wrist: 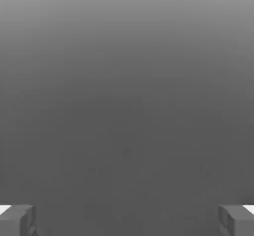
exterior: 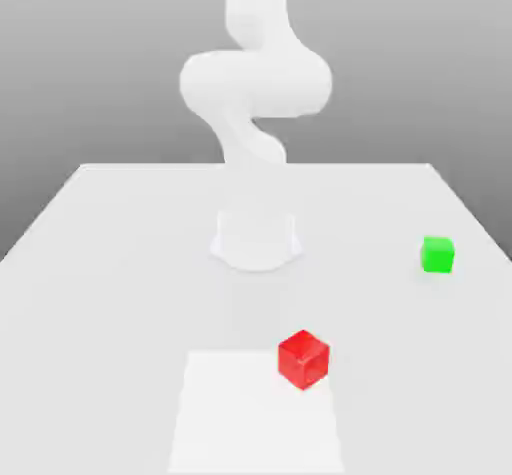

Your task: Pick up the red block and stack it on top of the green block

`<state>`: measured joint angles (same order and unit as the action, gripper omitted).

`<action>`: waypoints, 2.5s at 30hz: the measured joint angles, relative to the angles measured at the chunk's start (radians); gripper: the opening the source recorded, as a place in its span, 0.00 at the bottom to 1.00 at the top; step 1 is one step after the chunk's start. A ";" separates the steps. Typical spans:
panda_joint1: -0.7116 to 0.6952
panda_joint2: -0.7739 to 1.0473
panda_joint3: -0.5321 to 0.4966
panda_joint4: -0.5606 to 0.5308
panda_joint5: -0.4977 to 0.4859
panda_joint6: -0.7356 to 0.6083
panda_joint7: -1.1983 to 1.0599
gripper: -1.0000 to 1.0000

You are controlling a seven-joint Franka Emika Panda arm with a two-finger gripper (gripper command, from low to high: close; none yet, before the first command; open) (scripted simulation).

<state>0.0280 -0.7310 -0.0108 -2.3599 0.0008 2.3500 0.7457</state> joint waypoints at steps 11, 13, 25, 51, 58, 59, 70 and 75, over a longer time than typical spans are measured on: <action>0.137 0.370 -0.043 -0.305 0.003 0.262 -0.284 0.50; 0.161 0.444 -0.047 -0.364 0.001 0.313 -0.339 0.50; 0.191 0.925 -0.012 -0.483 0.035 0.687 -0.517 0.00; 0.648 0.560 0.312 -0.519 0.159 0.368 -0.537 0.00; 0.930 0.501 0.510 -0.519 0.242 0.315 -0.554 0.00; 0.941 0.502 0.522 -0.519 0.240 0.317 -0.551 0.00; 0.894 0.567 0.567 -0.518 0.129 0.388 -0.473 0.00; 0.865 0.605 0.580 -0.517 0.068 0.421 -0.432 0.00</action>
<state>0.8933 -0.1256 0.5692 -2.8771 0.0689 2.7714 0.3140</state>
